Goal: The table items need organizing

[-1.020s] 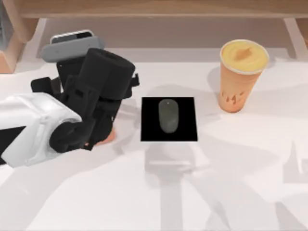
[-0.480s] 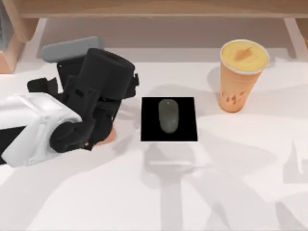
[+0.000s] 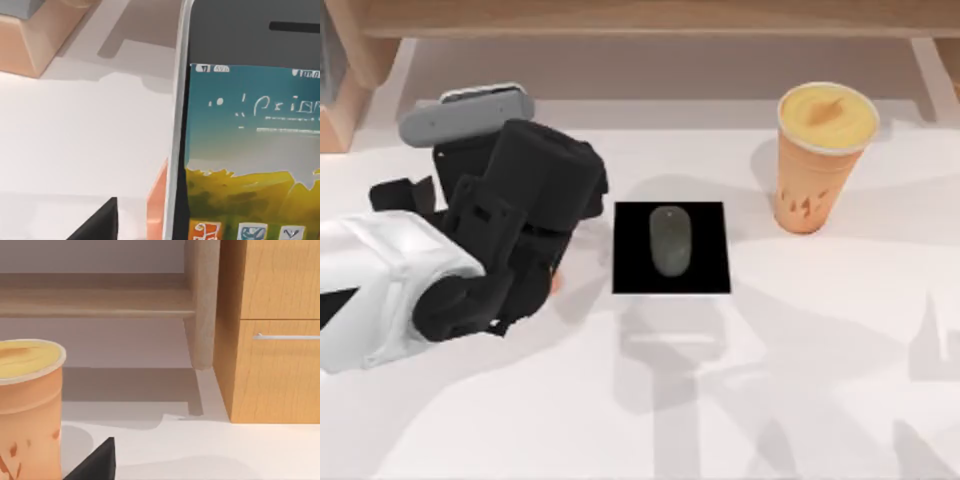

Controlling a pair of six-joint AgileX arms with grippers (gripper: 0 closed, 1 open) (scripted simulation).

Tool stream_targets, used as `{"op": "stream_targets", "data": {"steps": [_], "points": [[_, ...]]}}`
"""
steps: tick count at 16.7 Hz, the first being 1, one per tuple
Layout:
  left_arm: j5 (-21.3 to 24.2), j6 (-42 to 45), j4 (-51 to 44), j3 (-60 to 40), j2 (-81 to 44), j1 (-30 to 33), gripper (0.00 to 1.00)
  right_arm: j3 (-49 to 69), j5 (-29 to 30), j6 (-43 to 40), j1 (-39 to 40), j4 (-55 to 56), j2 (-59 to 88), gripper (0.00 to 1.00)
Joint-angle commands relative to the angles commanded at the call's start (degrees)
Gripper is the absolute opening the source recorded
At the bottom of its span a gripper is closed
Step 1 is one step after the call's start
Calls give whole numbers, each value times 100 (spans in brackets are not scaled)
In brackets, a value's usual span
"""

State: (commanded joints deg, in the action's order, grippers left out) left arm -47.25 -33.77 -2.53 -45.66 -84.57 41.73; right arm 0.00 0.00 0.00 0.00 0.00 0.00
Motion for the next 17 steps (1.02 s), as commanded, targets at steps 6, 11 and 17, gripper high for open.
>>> {"op": "stream_targets", "data": {"steps": [6, 11, 17], "points": [[-112, -141, -146, 132, 158, 121, 100, 0, 0, 0, 0, 0, 0, 100], [420, 193, -37, 541, 1036, -326, 100, 0, 0, 0, 0, 0, 0, 100], [1798, 1179, 94, 1773, 3434, -1532, 100, 0, 0, 0, 0, 0, 0, 100]]}}
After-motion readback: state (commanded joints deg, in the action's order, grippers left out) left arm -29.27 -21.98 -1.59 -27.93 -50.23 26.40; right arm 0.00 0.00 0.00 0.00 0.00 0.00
